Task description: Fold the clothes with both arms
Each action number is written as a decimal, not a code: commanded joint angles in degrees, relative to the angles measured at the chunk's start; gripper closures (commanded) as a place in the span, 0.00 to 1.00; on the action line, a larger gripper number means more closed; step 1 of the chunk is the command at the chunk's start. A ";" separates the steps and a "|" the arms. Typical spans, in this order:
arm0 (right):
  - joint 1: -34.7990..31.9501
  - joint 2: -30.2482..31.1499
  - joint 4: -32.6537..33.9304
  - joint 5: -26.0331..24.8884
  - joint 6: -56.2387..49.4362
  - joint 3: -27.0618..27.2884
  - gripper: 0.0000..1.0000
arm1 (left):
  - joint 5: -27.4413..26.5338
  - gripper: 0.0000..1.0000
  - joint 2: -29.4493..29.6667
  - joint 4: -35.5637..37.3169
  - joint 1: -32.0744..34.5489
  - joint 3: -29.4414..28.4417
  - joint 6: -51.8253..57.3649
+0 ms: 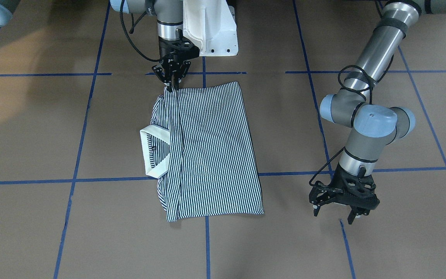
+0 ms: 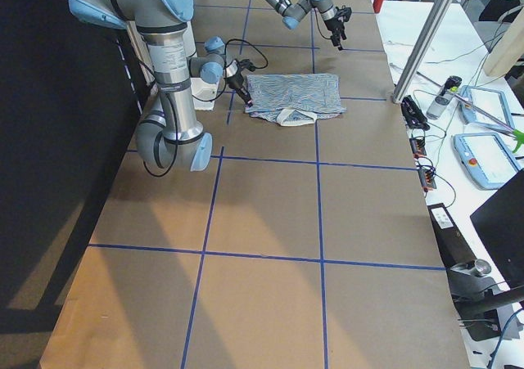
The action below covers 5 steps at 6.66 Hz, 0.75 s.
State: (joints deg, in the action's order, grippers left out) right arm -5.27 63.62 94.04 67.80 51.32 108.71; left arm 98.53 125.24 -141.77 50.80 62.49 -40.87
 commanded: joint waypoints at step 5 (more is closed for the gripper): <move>-3.00 4.81 0.00 -1.44 0.01 4.02 1.00 | 0.00 0.00 -0.52 -1.14 -0.09 0.18 -0.09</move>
State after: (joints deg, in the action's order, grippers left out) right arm -7.77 65.13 94.05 66.27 51.26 110.35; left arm 98.53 125.06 -142.61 50.74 62.60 -40.95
